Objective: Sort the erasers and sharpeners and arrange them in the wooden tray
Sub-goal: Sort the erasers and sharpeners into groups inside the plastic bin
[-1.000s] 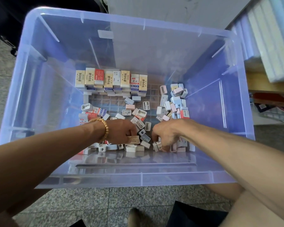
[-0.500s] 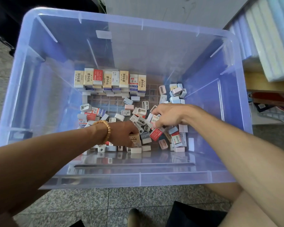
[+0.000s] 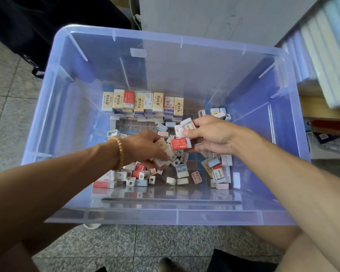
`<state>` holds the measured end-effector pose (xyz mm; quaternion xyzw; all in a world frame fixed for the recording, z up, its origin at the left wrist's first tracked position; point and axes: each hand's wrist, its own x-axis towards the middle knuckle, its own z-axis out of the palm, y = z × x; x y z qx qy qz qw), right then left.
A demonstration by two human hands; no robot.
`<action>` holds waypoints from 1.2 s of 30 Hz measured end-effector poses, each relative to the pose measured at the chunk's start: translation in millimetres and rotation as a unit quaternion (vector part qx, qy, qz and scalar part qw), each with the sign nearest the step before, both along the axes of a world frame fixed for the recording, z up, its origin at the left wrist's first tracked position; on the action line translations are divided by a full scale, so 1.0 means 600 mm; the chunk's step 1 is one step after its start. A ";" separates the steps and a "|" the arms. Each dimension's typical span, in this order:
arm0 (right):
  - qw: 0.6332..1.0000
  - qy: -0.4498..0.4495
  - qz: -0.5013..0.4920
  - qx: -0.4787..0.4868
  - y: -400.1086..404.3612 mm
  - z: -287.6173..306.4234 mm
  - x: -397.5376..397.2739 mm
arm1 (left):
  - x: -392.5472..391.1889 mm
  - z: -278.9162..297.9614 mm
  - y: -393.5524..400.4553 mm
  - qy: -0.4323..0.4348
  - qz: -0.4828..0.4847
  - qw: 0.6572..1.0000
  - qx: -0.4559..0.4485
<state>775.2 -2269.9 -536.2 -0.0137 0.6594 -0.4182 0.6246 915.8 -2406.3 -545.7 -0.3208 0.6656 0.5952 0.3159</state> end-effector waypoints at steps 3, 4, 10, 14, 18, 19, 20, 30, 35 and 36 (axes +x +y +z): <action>0.998 -0.013 -0.058 -0.037 -0.009 0.009 0.008 | 0.013 0.018 -0.006 -0.006 0.156 0.983 0.097; 0.996 -0.016 -0.071 -0.049 -0.012 0.012 0.013 | 0.017 0.022 -0.006 0.000 0.189 0.975 0.114; 0.990 -0.031 -0.100 -0.098 -0.023 0.019 0.032 | 0.014 0.036 0.001 0.036 0.261 0.962 0.076; 0.985 -0.047 -0.125 -0.110 -0.023 0.018 0.030 | 0.011 0.040 0.002 0.041 0.287 0.954 0.077; 0.982 -0.045 -0.134 -0.121 -0.027 0.014 0.026 | 0.006 0.038 -0.005 0.050 0.318 0.941 0.101; 0.982 -0.043 -0.133 -0.124 -0.028 0.014 0.024 | 0.004 0.037 -0.007 0.051 0.322 0.940 0.105; 0.982 -0.040 -0.131 -0.127 -0.028 0.014 0.022 | 0.002 0.036 -0.009 0.050 0.325 0.938 0.107; 0.987 -0.003 -0.120 -0.103 -0.031 0.007 0.008 | -0.005 0.026 -0.023 0.040 0.335 0.937 0.088; 0.977 0.174 -0.120 0.022 -0.043 -0.018 -0.017 | -0.002 0.020 -0.040 0.027 0.396 0.917 0.048; 0.971 0.201 -0.127 0.038 -0.050 -0.022 -0.020 | -0.002 0.021 -0.042 0.027 0.405 0.913 0.042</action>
